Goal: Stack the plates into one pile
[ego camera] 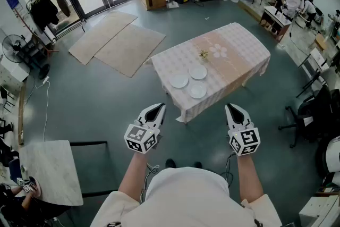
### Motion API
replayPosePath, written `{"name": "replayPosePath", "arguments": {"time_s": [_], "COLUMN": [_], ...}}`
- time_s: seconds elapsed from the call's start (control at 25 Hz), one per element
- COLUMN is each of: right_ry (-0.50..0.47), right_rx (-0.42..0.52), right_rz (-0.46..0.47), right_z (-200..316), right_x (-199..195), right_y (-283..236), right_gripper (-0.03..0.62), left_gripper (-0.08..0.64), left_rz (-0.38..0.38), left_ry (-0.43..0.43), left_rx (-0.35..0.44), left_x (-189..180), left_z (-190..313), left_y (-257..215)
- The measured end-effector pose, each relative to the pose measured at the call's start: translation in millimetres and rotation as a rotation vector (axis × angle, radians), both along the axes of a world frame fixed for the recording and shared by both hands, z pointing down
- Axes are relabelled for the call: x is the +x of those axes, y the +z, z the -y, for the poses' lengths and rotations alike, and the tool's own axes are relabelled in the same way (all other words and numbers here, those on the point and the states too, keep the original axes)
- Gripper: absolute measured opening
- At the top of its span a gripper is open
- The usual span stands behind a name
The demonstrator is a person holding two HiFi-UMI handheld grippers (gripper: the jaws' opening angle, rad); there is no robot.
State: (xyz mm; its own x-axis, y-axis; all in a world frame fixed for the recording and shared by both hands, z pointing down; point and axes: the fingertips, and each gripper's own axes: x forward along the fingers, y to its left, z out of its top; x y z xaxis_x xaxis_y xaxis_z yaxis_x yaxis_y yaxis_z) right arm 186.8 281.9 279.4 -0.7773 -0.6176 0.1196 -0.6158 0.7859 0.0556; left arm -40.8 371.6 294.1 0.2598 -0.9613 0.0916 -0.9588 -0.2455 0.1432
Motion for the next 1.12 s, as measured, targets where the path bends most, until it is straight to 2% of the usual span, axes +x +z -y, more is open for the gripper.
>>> {"name": "replayPosePath", "arguments": {"time_s": [0.48,1.12], "right_ry": [-0.007,0.031], "right_rx": [0.0,-0.013], "right_rz": [-0.012,0.003], "right_z": [-0.8,1.5], "right_x": [-5.3,-6.6], "right_y": [3.0,9.0], "right_gripper": [0.032,0.035], "left_gripper": [0.006,0.008], "left_rz": [-0.007,-0.001], "left_ry": [0.007,0.034], "left_rx": [-0.004,-0.035], "left_x": [1.3,0.0], "left_z": [-0.3,2.7], "left_y": [3.7,16.5]}}
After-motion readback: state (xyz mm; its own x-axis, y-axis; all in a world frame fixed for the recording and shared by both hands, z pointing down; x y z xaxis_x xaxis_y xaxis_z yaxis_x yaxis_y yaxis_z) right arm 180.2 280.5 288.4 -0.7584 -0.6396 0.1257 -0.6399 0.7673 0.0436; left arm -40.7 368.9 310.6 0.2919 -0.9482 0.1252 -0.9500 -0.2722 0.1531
